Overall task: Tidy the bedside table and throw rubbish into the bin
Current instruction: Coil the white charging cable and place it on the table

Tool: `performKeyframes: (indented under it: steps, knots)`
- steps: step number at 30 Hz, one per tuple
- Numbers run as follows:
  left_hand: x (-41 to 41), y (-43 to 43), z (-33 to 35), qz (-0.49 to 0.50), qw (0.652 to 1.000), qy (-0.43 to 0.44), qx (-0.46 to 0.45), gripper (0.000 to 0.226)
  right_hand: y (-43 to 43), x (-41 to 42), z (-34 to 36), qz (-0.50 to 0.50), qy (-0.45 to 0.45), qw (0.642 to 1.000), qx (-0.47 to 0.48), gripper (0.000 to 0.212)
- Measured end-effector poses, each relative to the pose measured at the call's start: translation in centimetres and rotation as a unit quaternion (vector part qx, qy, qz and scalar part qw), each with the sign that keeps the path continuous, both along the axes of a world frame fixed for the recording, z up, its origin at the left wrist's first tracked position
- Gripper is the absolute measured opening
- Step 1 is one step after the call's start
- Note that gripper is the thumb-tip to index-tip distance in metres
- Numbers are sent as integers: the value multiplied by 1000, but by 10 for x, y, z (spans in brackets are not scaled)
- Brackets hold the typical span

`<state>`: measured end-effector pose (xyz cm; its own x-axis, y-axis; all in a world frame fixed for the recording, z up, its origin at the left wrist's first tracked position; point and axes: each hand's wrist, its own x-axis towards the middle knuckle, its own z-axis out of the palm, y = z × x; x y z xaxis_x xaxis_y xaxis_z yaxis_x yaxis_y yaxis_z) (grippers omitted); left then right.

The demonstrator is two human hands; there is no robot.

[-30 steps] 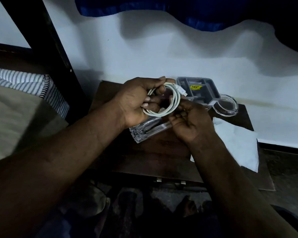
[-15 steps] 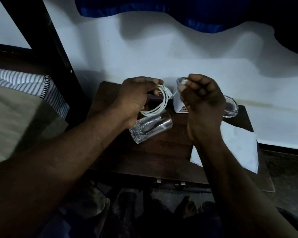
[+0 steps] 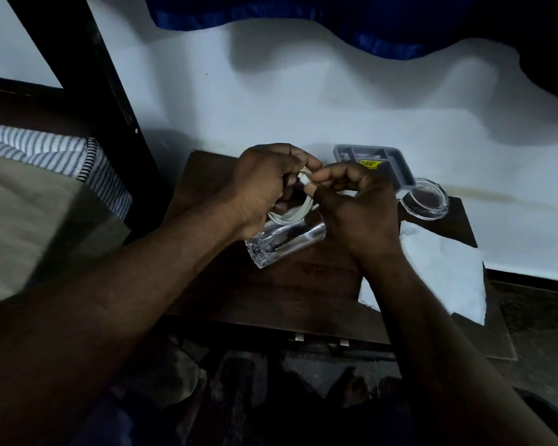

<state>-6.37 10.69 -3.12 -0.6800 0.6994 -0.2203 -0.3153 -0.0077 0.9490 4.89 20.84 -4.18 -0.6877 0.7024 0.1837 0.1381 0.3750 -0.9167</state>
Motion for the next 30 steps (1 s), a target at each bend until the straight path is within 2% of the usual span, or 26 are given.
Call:
performKeyframes:
  steps: [2,4,6,8,9,11,13,15,17,19,21,23,25,26,30]
  knots:
    - [-1,-1,2,-9,1000,3,0,26,2,-1,-1,-1,3,999,-34,29]
    - [-2,-3,2,-18,1000,11,0,25,4,-1,-1,23,5,987,-156,35]
    - [-2,-6,3,-30,999,19,-5,25,5,0,-1,73,-8,966,-249,30]
    - [-1,-8,7,-28,998,46,-27,24,4,1,1,104,-6,958,-267,19]
    - [-2,-9,8,-25,994,91,-47,23,4,1,1,102,4,959,-266,16]
    - [-3,-10,5,-18,960,257,-112,17,1,-2,2,72,12,965,-252,14]
    - [-5,-13,1,-18,884,430,-182,15,0,-6,-2,37,-2,982,-187,13]
    - [-5,-15,1,-12,829,515,-218,18,-1,-9,-5,9,-32,993,-115,13]
    - [-7,-17,6,-3,810,541,-226,21,-2,-11,-6,-9,-47,994,-94,13]
    - [-11,-20,8,-10,809,543,-227,19,-1,-10,-6,-37,-47,995,-79,11]
    - [-13,-20,6,-38,832,506,-224,19,-2,-9,-4,-77,-48,996,-16,10]
    - [-15,-18,0,-46,888,416,-190,16,-5,-9,-4,-96,-32,995,13,12]
    - [-17,-17,-5,-28,951,272,-144,12,-9,-11,-4,-88,-17,996,5,16]
    - [-19,-17,-6,-15,969,211,-131,11,-10,-12,-4,-76,-16,997,-8,21]
    - [-31,-27,-9,7,986,101,-132,10,-9,-17,-8,-52,-18,994,-92,45]
